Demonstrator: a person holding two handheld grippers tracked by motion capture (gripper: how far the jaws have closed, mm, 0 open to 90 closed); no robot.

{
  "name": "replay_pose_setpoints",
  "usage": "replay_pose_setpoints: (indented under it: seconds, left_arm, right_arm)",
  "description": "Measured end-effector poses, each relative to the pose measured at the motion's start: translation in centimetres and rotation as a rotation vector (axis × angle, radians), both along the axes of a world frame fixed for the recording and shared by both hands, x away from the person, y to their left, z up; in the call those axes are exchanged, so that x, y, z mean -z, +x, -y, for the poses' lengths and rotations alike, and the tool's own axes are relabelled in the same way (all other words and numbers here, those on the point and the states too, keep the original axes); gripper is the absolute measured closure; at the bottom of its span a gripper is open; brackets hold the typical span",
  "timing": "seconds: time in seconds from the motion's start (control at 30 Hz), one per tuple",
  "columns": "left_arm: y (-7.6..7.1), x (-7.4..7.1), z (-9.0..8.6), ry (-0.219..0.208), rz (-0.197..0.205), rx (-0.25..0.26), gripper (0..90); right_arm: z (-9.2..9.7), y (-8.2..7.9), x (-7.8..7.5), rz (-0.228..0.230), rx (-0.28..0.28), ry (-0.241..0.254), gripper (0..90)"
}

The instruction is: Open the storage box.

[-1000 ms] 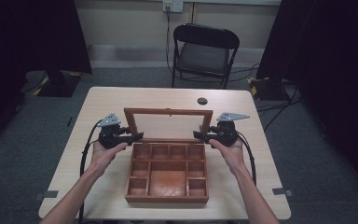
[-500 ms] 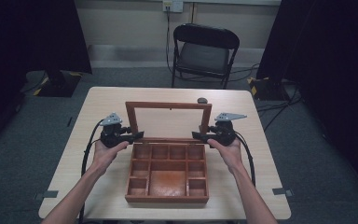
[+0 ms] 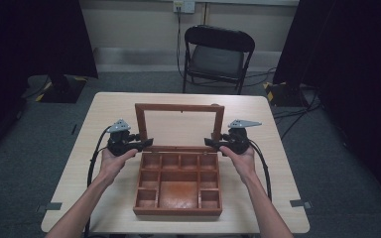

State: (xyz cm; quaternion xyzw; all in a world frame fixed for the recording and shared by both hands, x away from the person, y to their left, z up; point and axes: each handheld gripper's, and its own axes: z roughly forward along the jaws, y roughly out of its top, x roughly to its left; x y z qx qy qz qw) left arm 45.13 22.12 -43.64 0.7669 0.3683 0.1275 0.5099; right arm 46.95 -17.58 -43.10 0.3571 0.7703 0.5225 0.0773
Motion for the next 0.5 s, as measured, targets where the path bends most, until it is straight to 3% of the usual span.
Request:
replay_pose_setpoints:
  seconds: [0.1,0.5]
  left_arm:
    - [0.12,-0.02,0.07,0.012,-0.001,-0.001,55.9]
    - [0.84,0.39,0.10,-0.009,-0.024,-0.018,56.5]
  right_arm:
    - [0.03,0.16,0.12,0.000,0.004,0.004,53.0]
    - [-0.14,0.66,0.47,-0.010,0.019,-0.007,53.2]
